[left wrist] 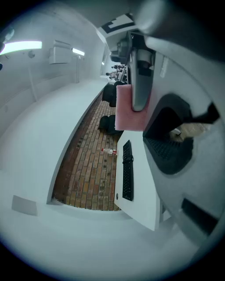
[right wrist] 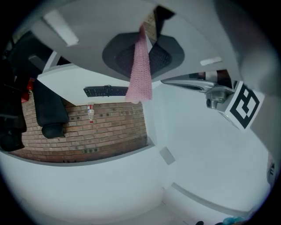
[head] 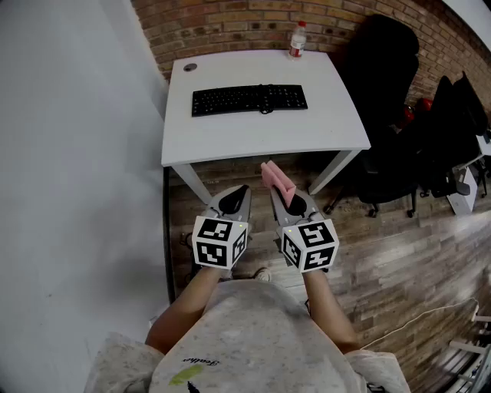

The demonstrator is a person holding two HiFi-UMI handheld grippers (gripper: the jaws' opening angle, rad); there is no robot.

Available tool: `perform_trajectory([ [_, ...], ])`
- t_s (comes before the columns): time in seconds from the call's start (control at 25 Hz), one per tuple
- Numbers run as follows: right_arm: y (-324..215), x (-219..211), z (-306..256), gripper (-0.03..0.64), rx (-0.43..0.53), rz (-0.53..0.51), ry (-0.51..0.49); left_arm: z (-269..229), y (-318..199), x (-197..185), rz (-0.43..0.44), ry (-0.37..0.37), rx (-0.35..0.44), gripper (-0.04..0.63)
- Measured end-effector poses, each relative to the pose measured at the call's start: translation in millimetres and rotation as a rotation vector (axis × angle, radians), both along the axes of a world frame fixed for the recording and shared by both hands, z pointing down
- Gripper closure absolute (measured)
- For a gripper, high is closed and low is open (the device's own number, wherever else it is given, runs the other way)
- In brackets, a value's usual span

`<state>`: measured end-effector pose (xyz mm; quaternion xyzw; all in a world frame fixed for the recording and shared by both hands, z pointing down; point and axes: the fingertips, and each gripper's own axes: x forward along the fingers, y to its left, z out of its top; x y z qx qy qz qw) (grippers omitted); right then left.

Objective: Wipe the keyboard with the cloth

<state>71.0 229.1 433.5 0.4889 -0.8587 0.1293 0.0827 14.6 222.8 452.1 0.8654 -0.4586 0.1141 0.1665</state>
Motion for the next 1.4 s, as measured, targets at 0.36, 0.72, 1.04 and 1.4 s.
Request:
perform_trajectory([
  [0.36,1.6,12.9,7.0,0.592,-0.013,-0.037,-0.011,2.9,0.1,19.8,-0.01,-0.003,0.004,0.603],
  [0.72,-10.2,13.1,15.0,0.591,-0.035,-0.067,-0.017,8.7,-12.9,23.1,-0.024,-0.005,-0.006,0.603],
  [1.04,-53.5,1.1,23.1,0.591,-0.06,-0.085,-0.012,18.2,-55.4,8.3,-0.036,-0.004,-0.03,0.603],
  [1.4,-127.7,-28.8,31.7,0.592,-0.105,-0.109,-0.004,26.6,-131.3,-19.1,-0.051,0.008,-0.068,0.603],
])
